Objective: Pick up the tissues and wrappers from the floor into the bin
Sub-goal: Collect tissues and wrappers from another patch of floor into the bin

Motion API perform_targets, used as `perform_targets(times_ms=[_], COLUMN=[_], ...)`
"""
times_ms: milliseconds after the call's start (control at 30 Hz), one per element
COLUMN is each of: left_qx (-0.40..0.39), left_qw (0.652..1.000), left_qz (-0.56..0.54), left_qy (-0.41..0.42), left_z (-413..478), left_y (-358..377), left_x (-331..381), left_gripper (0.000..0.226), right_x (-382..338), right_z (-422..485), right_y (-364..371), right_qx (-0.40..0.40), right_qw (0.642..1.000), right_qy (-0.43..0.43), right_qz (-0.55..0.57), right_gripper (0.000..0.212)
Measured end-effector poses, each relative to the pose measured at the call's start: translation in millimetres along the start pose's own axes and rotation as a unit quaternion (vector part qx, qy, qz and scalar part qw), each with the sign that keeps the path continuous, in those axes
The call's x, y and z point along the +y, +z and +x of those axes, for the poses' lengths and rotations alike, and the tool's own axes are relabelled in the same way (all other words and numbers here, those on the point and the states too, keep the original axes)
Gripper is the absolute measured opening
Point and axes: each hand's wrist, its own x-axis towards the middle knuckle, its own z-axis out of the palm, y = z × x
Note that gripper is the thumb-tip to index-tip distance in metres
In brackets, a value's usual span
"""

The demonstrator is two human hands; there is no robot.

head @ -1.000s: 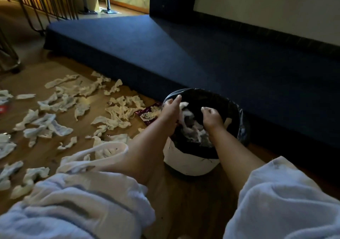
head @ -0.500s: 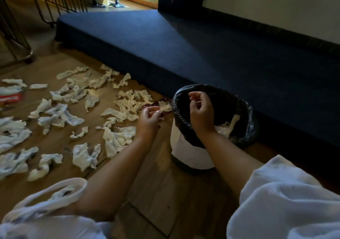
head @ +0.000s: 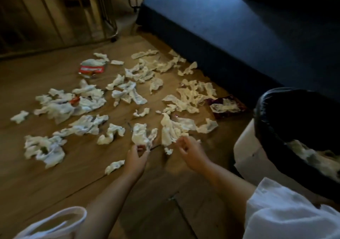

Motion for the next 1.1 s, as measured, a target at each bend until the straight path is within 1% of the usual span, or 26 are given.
perform_targets(times_ms=[100, 167, 200, 267, 300, 367, 400, 467, 533, 600, 633, 667, 733, 767, 800, 833, 867, 933, 967, 1000, 1033, 1100], left_qx=[0.036, 0.043, 0.035, 0.008, -0.008, -0.045, -0.058, -0.061, -0.039, 0.002, 0.022, 0.045, 0.080, 0.088, 0.091, 0.093, 0.095, 0.105, 0.108, 0.108, 0.107, 0.100], left_qw=[0.994, 0.979, 0.968, 0.954, 0.949, 0.940, 0.940, 0.953, 0.971, 0.987, 0.991, 0.992, 0.989, 0.989, 0.989, 0.990, 0.991, 0.991, 0.991, 0.991, 0.991, 0.993], left_qz=[0.094, 0.195, 0.243, 0.293, 0.307, 0.335, 0.334, 0.297, 0.237, 0.162, 0.129, 0.113, 0.104, 0.093, 0.080, 0.068, 0.056, 0.045, 0.040, 0.036, 0.033, 0.021], left_qy=[-0.036, -0.052, -0.058, -0.067, -0.069, -0.051, -0.038, -0.016, 0.003, 0.017, 0.017, 0.027, 0.062, 0.077, 0.082, 0.078, 0.070, 0.068, 0.072, 0.072, 0.070, 0.063], left_z=[14, 25, 30, 38, 40, 39, 38, 35, 34, 37, 41, 46, 61, 68, 76, 82, 86, 92, 92, 92, 92, 91], left_y=[-13, -21, -25, -31, -33, -34, -33, -32, -33, -34, -32, -30, -23, -18, -13, -8, -3, 6, 10, 13, 15, 17], left_x=[-28, -46, -55, -71, -77, -89, -93, -102, -105, -100, -95, -90, -80, -74, -69, -62, -55, -43, -39, -36, -34, -33], left_gripper=[0.044, 0.054, 0.056, 0.053, 0.048, 0.034, 0.027, 0.015, 0.013, 0.016, 0.021, 0.024, 0.023, 0.024, 0.025, 0.025, 0.025, 0.024, 0.024, 0.025, 0.026, 0.033], right_x=[21, 32, 35, 40, 41, 41, 42, 45, 50, 55, 59, 61, 64, 69, 74, 76, 74, 72, 73, 77, 83, 92], right_z=[14, 28, 35, 52, 60, 78, 87, 97, 101, 90, 83, 73, 61, 61, 63, 66, 68, 78, 85, 92, 100, 109], right_y=[30, 43, 48, 55, 58, 62, 63, 62, 63, 64, 65, 63, 61, 64, 65, 64, 61, 49, 43, 37, 32, 26], right_qx=[-0.052, -0.063, -0.067, -0.069, -0.066, -0.068, -0.074, -0.093, -0.117, -0.172, -0.196, -0.197, -0.186, -0.171, -0.133, -0.083, -0.027, 0.086, 0.127, 0.148, 0.152, 0.116], right_qw=[0.996, 0.989, 0.985, 0.982, 0.981, 0.972, 0.965, 0.953, 0.948, 0.938, 0.922, 0.916, 0.905, 0.927, 0.944, 0.967, 0.984, 0.993, 0.990, 0.986, 0.982, 0.971], right_qy=[0.016, 0.010, 0.010, 0.012, 0.014, 0.011, 0.010, 0.016, 0.011, -0.033, -0.093, -0.126, -0.183, -0.157, -0.141, -0.119, -0.102, -0.057, -0.034, -0.004, 0.036, 0.109], right_qz=[-0.066, -0.135, -0.160, -0.174, -0.179, -0.225, -0.253, -0.289, -0.295, -0.298, -0.320, -0.325, -0.337, -0.296, -0.267, -0.208, -0.145, -0.052, -0.053, -0.073, -0.110, -0.180], right_gripper=[0.030, 0.037, 0.041, 0.049, 0.055, 0.068, 0.073, 0.080, 0.078, 0.063, 0.051, 0.040, 0.031, 0.030, 0.029, 0.027, 0.023, 0.015, 0.014, 0.016, 0.024, 0.046])
